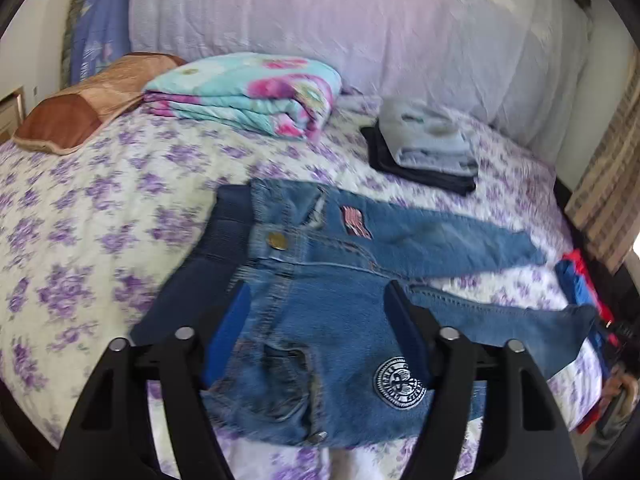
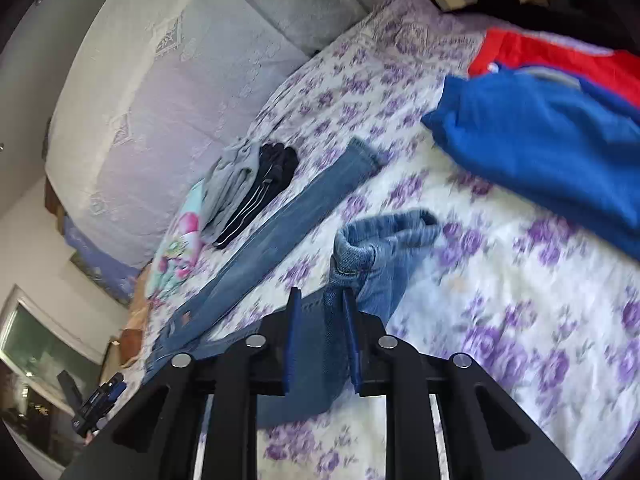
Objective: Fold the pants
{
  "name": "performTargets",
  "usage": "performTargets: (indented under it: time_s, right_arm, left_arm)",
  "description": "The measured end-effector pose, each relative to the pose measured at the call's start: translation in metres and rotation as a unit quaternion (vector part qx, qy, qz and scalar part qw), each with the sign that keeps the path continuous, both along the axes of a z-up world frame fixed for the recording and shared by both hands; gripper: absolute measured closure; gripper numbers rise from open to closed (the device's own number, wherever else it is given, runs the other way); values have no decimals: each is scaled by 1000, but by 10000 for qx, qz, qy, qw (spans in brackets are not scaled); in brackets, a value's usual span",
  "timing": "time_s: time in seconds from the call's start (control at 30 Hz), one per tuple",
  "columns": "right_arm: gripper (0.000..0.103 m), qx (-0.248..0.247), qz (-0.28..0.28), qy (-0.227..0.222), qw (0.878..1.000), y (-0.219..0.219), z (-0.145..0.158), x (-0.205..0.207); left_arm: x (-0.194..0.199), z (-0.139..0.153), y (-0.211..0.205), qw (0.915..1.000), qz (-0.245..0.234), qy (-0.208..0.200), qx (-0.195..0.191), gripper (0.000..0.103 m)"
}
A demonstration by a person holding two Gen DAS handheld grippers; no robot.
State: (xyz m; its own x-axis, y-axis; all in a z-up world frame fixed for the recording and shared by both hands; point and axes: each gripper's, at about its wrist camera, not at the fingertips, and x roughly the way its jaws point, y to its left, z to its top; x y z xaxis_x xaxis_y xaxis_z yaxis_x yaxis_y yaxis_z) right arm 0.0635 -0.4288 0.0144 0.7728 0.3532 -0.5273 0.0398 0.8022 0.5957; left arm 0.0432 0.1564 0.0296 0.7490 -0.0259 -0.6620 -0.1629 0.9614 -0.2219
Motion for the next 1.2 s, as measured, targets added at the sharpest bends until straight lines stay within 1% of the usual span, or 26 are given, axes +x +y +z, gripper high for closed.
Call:
performTargets:
  time_s: [0.07, 0.13, 0.17, 0.2, 0.23, 0.27, 0.33, 0.4, 0.43, 0.47, 0.5, 0.53, 0.57, 0.6, 0.63, 0.67, 0.7, 0.8, 0.87, 0.9, 0.93, 1.0, 1.07, 1.1, 1.13, 1.2]
  right_arm:
    - [80, -479, -324, -27, 9983, -8, 6, -7]
    - [75, -940, -789, 49, 9924, -23, 9, -15]
    - [74, -1171, -1165, 101, 9862, -33, 11, -24]
    - [74, -1247, -1379, 62, 9825, -39, 15, -32]
    - [74, -1213, -1393, -28, 9828, -43, 15, -36]
    - [69, -1132, -1265, -132, 9854, -41, 18, -38]
    - [59, -974, -570, -215, 9934, -20, 18, -29]
    - [56, -898, 188, 48, 9958, 11, 1, -8]
    - [56, -897, 441, 301, 9945, 23, -12, 3]
    - [57, -908, 572, 591, 9925, 27, -28, 13]
    - [61, -913, 534, 880, 9905, 25, -48, 23]
    - [70, -794, 494, 824, 9922, 20, -57, 24]
    - [73, -772, 445, 800, 9928, 15, -56, 24]
    - [72, -744, 418, 865, 9926, 13, -53, 24]
    - [64, -744, 320, 877, 9928, 12, -45, 23]
    - [50, -810, 260, 782, 9933, 14, -34, 24]
    - [47, -832, 320, 644, 9939, 16, -25, 24]
    - [46, -709, 470, 331, 9958, 30, 1, 45]
    - [45, -506, 579, 220, 9968, 43, 11, 59]
    - [45, -331, 737, 180, 9966, 56, 13, 71]
    - [44, -200, 891, 160, 9957, 69, 13, 82]
    - [42, -11, 1262, 157, 9919, 101, 10, 110]
    - [41, 11, 1462, 210, 9890, 133, 6, 137]
    - [41, 30, 1590, 308, 9868, 149, -1, 155]
    - [39, -9, 1635, 442, 9855, 160, -10, 171]
    - [37, -156, 1595, 993, 9821, 172, -40, 201]
  left_arm:
    - [12, -16, -9, 9997, -35, 237, 41, 31]
    - [18, -36, -3, 9987, 62, 482, -163, 31]
    - [20, -42, 4, 9978, 141, 554, -333, 31]
    - [17, -45, 10, 9971, 178, 559, -476, 31]
    - [18, -46, 13, 9967, 182, 529, -591, 31]
    - [19, -44, 13, 9969, 152, 482, -599, 31]
    - [23, -39, 2, 9982, 14, 407, -439, 31]
    - [31, -43, -10, 9984, -123, 551, -56, 26]
    - [37, -49, -14, 9975, -151, 679, 159, 22]
    - [43, -60, -14, 9957, -130, 855, 341, 22]
    - [47, -71, -12, 9940, -120, 992, 438, 22]
    - [47, -76, -13, 9932, -114, 914, 714, 22]
    - [46, -77, -17, 9915, -147, 903, 924, 22]
    - [45, -75, -22, 9894, -101, 950, 1092, 22]
    - [44, -70, -23, 9895, -62, 951, 1086, 22]
    - [43, -63, -24, 9918, -158, 871, 922, 22]
    - [41, -52, -23, 9951, -389, 690, 588, 22]
    - [41, -17, -13, 9987, -482, 142, -86, 21]
    - [52, -3, -13, 9983, -521, -9, -270, 12]
    - [65, -1, -12, 9982, -516, -4, -295, 12]
    - [79, -3, -15, 9983, -513, 57, -277, 12]
    - [113, -17, -16, 9973, -526, 453, -257, 12]
    - [141, -49, -13, 9921, -366, 1149, -351, 12]
    - [148, -63, -15, 9899, -395, 1333, -274, 12]
    - [144, -65, -22, 9914, -455, 1225, 42, 10]
    - [138, -68, -42, 9885, -563, 1229, 675, 9]
